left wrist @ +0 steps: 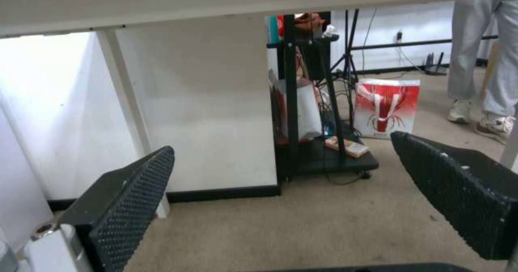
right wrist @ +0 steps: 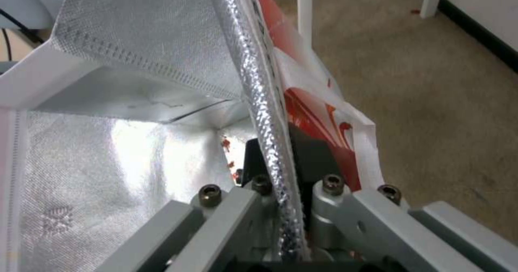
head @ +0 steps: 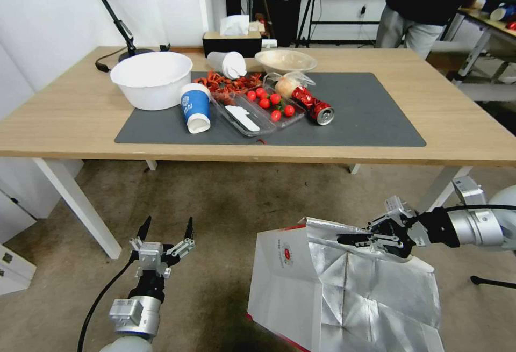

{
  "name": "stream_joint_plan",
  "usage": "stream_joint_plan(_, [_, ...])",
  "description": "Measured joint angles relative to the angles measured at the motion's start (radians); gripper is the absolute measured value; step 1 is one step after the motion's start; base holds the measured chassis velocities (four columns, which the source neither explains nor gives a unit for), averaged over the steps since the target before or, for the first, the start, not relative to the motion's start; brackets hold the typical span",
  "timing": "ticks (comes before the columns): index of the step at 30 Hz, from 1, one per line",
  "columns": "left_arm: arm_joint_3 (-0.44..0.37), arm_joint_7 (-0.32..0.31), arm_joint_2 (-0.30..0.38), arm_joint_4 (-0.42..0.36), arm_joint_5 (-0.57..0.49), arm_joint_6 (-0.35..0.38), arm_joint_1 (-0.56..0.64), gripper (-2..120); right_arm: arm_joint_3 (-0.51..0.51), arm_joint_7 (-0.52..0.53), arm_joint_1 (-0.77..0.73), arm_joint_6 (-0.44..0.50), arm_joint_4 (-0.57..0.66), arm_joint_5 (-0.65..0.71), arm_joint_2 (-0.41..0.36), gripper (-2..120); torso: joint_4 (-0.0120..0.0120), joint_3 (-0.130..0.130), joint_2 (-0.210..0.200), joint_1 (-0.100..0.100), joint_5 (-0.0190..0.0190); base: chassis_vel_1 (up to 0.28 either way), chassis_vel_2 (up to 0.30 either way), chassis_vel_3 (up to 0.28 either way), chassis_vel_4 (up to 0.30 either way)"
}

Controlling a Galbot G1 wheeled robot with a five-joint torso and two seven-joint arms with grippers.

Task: Pick up the food delivery bag from the floor and place it on the table.

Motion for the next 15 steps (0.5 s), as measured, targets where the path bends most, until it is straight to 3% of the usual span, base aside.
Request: stream_joint_plan(15, [-0.005,0.002,0.001,-0.008,0.003,-0.005,0.010,100,0.001,-0.006,-0.001,-0.003,0.011,-0.009,0.008,0,0.0001,0.039,0.065,0.026,0.0000,0.000,0.000,0.000,0.000])
